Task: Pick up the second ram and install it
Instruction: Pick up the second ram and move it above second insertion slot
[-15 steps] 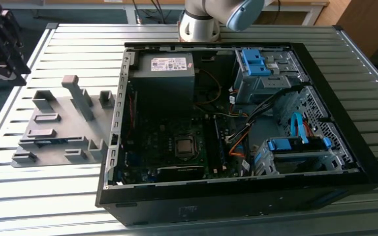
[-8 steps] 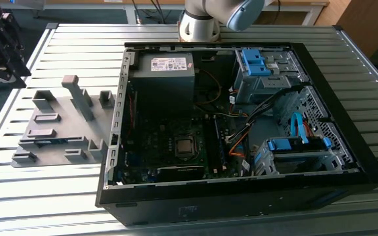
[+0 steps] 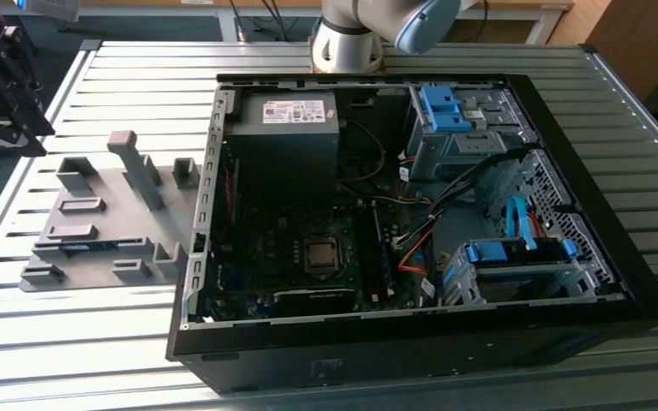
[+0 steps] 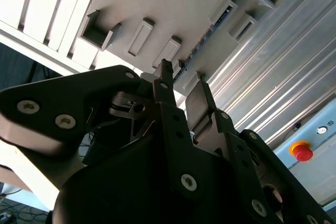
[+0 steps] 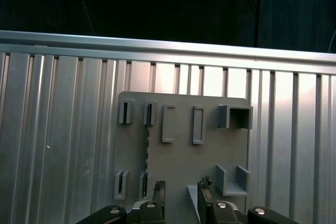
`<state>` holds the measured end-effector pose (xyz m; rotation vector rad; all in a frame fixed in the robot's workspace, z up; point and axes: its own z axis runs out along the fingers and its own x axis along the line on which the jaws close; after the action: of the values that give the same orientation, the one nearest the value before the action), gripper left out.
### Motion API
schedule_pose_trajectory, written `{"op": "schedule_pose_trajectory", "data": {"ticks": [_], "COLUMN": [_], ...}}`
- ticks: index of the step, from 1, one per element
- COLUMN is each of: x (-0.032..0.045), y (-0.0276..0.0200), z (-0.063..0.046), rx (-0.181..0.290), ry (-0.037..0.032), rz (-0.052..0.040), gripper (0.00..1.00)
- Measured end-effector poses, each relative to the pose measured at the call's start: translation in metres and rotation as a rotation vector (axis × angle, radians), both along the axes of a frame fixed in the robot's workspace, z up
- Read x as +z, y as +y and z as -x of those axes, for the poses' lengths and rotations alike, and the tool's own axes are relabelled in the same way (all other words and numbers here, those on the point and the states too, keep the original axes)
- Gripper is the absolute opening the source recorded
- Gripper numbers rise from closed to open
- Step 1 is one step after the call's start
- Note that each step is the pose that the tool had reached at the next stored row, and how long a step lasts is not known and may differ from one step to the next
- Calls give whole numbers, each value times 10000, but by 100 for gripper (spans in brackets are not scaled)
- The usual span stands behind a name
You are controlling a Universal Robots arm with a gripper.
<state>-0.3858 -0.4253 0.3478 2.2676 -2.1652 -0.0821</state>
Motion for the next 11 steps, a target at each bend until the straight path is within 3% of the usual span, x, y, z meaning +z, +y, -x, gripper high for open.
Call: {"op": "schedule_pose_trajectory", "data": {"ticks": [11], "x": [-7], "y": [-2], "z": [2], "rx": [-1], "ry": [-2], "rz": [-7], "gripper": [38]}}
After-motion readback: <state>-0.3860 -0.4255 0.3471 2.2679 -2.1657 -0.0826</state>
